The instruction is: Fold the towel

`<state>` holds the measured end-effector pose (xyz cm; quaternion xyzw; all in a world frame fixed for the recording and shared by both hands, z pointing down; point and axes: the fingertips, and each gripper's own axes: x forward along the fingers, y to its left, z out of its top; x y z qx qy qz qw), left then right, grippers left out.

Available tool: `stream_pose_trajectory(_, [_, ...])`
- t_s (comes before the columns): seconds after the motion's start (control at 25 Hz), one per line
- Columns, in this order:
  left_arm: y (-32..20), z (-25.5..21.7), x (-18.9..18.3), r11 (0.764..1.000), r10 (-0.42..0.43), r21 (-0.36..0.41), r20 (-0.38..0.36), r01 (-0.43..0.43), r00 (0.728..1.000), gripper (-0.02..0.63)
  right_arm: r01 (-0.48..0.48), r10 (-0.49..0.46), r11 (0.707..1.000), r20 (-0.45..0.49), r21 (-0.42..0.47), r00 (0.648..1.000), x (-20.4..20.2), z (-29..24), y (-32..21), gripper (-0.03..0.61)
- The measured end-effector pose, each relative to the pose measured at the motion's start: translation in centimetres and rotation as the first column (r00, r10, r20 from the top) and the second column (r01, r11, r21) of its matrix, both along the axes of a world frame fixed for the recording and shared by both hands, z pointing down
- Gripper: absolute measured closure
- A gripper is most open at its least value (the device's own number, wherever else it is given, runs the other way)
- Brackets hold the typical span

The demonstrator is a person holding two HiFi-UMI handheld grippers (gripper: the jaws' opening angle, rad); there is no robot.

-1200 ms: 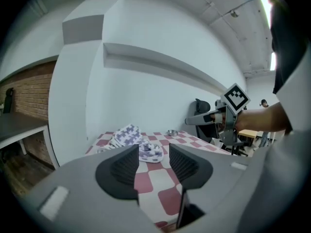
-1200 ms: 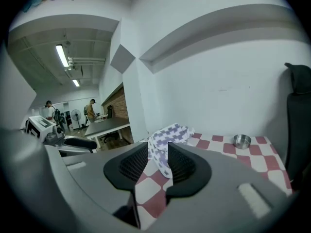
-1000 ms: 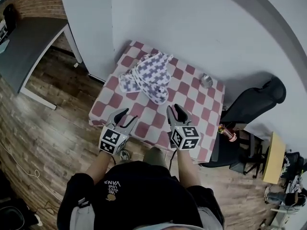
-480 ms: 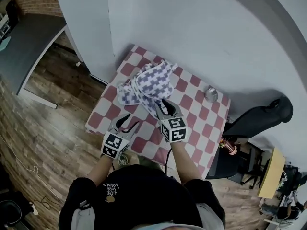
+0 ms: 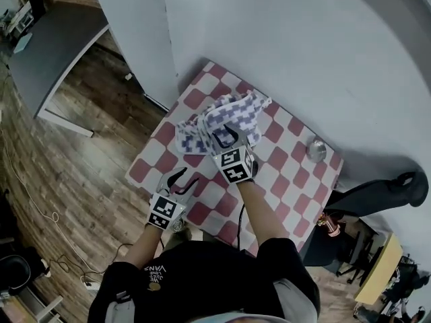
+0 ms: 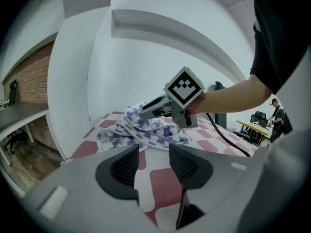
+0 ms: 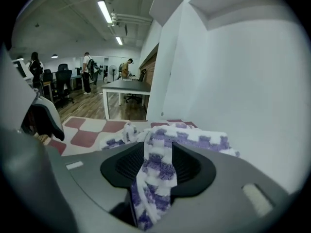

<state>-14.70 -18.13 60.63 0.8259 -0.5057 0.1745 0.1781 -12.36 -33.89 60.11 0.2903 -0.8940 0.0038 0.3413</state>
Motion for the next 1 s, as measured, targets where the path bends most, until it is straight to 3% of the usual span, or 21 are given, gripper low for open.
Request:
stream_pose_trajectory(0.28, [0.8,0.8,-0.9,0.999,-0.04,-0.027,0.013,0.04,0.999,0.446,0.024,-0.025,0.999,-0.058,-0.023,0.998,-1.5,3.3,-2.1,0.394])
stream_pose_trajectory(0.48, [0.6,0.6,-1.0,0.999,-0.032,-0.021,0.015,0.032,0.999,0.446,-0.034,0.035,0.999,0.045,-0.019,0.998,-0.7,1.2,-2.6,0.549])
stream_pose_trajectory(0.56, [0.6,0.5,-0.7,1.0,-0.013,-0.017,0.021,0.014,1.0,0.446,-0.054,0.055,0.998,0.095,-0.012,0.994,0.0,-0.5,-2.3,0.552])
stream_pose_trajectory(0.8, [-0.6,0.1,3.3,0.993,0.115,0.01,0.033,-0.115,0.993,0.445,-0.181,0.174,0.983,0.214,0.016,0.961,5.9,-6.3,-2.2,0.555])
stream_pose_trajectory(1.0, [-1.5,-0.1,6.9,0.972,0.232,0.027,0.048,-0.234,0.971,0.437,-0.321,0.299,0.947,0.287,0.029,0.91,12.9,-10.2,-1.2,0.557])
